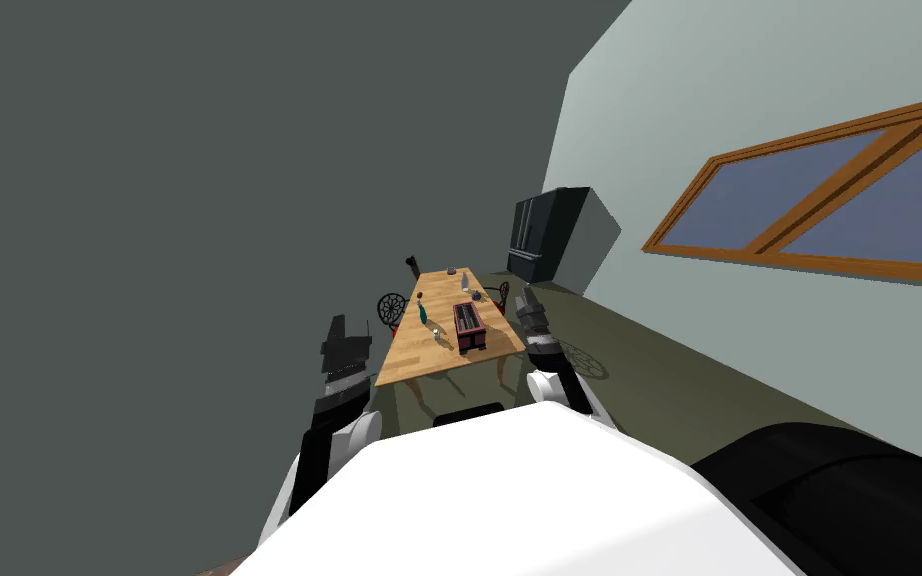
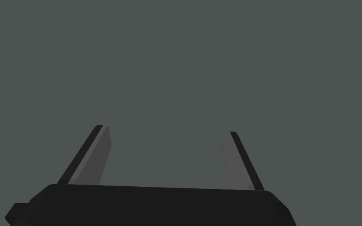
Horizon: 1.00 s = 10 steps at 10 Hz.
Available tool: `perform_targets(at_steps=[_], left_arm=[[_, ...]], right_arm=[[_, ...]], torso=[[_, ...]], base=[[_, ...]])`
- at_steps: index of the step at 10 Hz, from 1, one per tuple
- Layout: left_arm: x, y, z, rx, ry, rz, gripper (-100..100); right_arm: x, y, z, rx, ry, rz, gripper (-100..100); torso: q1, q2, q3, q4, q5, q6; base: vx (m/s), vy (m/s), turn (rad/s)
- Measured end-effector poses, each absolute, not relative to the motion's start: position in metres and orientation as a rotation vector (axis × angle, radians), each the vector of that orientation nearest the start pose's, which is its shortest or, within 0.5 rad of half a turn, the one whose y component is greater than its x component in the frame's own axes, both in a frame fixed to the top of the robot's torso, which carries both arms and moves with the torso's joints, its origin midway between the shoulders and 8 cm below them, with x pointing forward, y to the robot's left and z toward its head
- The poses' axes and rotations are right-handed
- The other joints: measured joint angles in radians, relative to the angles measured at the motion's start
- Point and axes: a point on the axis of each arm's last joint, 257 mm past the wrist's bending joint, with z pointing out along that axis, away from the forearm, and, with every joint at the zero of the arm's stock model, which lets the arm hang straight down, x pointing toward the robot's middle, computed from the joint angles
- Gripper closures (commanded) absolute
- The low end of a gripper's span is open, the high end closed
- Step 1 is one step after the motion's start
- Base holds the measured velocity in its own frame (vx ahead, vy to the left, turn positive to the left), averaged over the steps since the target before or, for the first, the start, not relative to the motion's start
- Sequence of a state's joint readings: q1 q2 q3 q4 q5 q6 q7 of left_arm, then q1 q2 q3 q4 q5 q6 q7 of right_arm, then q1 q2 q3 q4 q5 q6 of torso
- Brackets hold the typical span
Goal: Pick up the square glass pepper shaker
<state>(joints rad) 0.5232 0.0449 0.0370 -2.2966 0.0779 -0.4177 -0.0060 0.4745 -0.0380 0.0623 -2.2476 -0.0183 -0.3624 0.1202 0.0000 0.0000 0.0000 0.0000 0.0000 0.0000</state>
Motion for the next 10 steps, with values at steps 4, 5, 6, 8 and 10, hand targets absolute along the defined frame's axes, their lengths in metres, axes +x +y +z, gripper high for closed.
perform_targets(at_steps=[4, 5, 6, 8, 10], left_arm=[[0.377, 0.292, -0.027, -0.767, 0.802, -1.272, -100], [0.380, 0.291, -0.031, -0.775, 0.822, -1.267, -100], [0.384, 0.292, -0.038, -0.784, 0.848, -1.262, -100], [0.394, 0.288, -0.061, -0.815, 0.921, -1.248, -100], [0.405, 0.286, -0.074, -0.835, 0.970, -1.234, -100]], right_arm=[[0.376, -0.257, -0.011, 0.712, 0.777, 1.240, 0], [0.376, -0.257, -0.011, 0.712, 0.777, 1.240, 0], [0.376, -0.257, -0.011, 0.712, 0.777, 1.240, 0], [0.376, -0.257, -0.011, 0.712, 0.777, 1.240, 0], [0.376, -0.257, -0.011, 0.712, 0.777, 1.240, 0]], torso=[[-0.001, 0.000, 0.000, 0.000, 0.000, 0.000], [-0.001, 0.000, 0.000, 0.000, 0.000, 0.000], [-0.001, 0.000, 0.000, 0.000, 0.000, 0.000], [-0.001, 0.000, 0.000, 0.000, 0.000, 0.000], [-0.001, 0.000, 0.000, 0.000, 0.000, 0.000]], base=[[-0.002, -0.017, -0.118], [-0.002, -0.015, -0.075], [0.000, -0.019, -0.139], [-0.002, -0.020, -0.118], [-0.002, -0.018, -0.138]])
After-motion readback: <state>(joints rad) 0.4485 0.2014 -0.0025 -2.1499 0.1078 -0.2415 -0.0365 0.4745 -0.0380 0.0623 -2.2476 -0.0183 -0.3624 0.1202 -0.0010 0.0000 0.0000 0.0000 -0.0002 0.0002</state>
